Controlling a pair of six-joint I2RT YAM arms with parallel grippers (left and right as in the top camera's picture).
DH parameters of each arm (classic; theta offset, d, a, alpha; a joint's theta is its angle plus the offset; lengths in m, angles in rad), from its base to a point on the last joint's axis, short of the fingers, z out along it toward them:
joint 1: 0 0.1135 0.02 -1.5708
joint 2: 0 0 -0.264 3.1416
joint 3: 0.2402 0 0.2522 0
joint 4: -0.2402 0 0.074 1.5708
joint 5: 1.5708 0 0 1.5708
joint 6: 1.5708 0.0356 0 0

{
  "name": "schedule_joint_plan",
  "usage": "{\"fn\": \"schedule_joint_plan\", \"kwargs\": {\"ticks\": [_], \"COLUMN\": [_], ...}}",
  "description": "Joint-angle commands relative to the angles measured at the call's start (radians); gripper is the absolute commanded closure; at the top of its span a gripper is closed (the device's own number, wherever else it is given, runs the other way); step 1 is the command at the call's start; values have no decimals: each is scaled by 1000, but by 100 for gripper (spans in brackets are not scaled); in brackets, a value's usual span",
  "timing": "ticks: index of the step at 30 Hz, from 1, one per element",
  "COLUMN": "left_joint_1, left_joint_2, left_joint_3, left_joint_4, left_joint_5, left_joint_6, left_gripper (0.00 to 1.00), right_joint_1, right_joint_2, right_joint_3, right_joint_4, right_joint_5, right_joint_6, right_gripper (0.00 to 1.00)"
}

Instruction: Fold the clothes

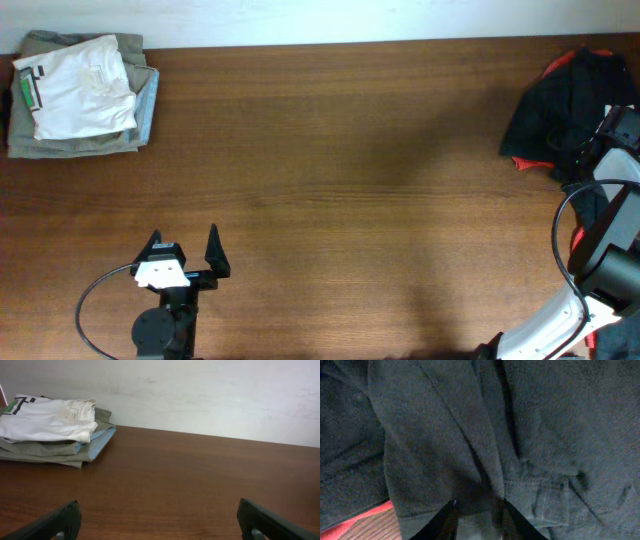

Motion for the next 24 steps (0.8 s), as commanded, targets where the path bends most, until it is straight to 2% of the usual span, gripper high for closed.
{"fn": "schedule_joint_plan", "kwargs": {"ticks": [1,4,8,10,12,14,15,17,20,24], "left_joint_1": [6,6,6,6,6,6,6,6,6,6], "left_joint_2": [-5,-5,-5,-5,-5,-5,-5,-5,-5,-5], "left_joint_3": [-5,-5,-5,-5,-5,-5,-5,-5,-5,-5], "left_joint_4": [0,0,0,0,0,0,0,0,0,0], "left_joint_5": [-7,-7,-7,-7,-7,-7,-7,-7,-7,-7], "left_joint_6": [-8,-8,-8,-8,-8,-8,-8,-8,-8,-8], "left_gripper": [1,1,1,1,1,1,1,1,1,1], "right_joint_1": [1,1,1,6,37,118,175,380,689,1091], "right_joint_2": [-23,-23,-50,-148,-300,-414,-452,-500,-481,-391], "right_joint_3": [19,19,19,20,19,19,19,19,19,19], "right_joint_4": [-13,-18,-18,-19,-23,-27,-33,-37,-21,112], "right_joint_5": [16,16,16,-11,-193,-288,-302,-352,-362,-362], "right_joint_6": [5,5,31,94,95,111,126,199,288,464], "right_gripper": [74,96,96,96,96,96,96,96,96,96]}}
